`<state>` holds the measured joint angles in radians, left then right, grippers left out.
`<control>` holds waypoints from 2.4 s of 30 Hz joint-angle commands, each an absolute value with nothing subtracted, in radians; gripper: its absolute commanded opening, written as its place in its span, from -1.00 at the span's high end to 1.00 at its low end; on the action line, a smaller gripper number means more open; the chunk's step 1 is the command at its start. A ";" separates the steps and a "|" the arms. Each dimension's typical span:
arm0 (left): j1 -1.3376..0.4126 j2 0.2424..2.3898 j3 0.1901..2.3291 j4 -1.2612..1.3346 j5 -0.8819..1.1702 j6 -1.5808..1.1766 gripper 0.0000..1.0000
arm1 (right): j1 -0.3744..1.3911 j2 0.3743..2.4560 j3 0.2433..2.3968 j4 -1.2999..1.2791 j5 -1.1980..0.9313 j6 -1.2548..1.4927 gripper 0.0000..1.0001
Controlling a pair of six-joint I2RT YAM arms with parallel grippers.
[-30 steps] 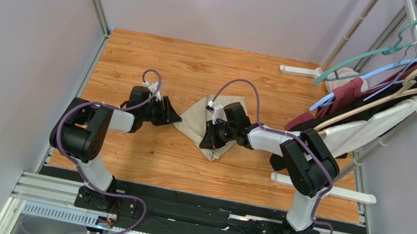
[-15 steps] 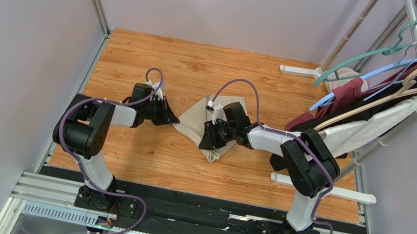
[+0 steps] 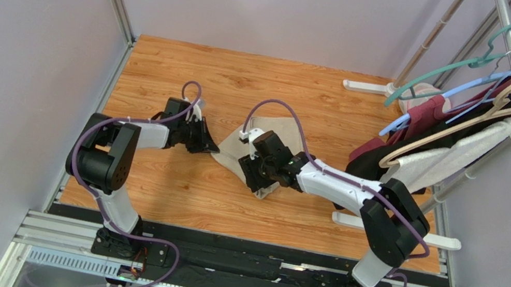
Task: Fold the napkin, place the utensils inside, and roll it up
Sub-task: Roll the napkin with the utensil
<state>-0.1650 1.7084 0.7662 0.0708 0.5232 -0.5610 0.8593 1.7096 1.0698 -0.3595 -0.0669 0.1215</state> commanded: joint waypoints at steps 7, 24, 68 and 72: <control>-0.164 1.721 0.799 0.025 0.522 -0.528 1.00 | 1.058 1.675 1.114 -0.285 0.239 0.005 -0.11; -0.163 1.721 0.802 0.020 0.525 -0.525 1.00 | 1.051 1.796 1.115 -0.235 0.250 -0.048 -0.06; -0.163 1.259 0.549 0.147 0.426 -0.537 -0.73 | 0.746 1.894 0.881 -0.054 -0.537 0.186 1.00; -0.163 1.272 0.517 0.207 0.462 -0.552 -0.73 | 0.723 1.930 0.887 -0.041 -0.578 0.202 1.00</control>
<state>-0.1631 1.2808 0.5369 0.1062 0.4023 -0.5453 0.7288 1.8385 0.9337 0.0616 -0.5072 0.1799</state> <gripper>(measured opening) 0.863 0.117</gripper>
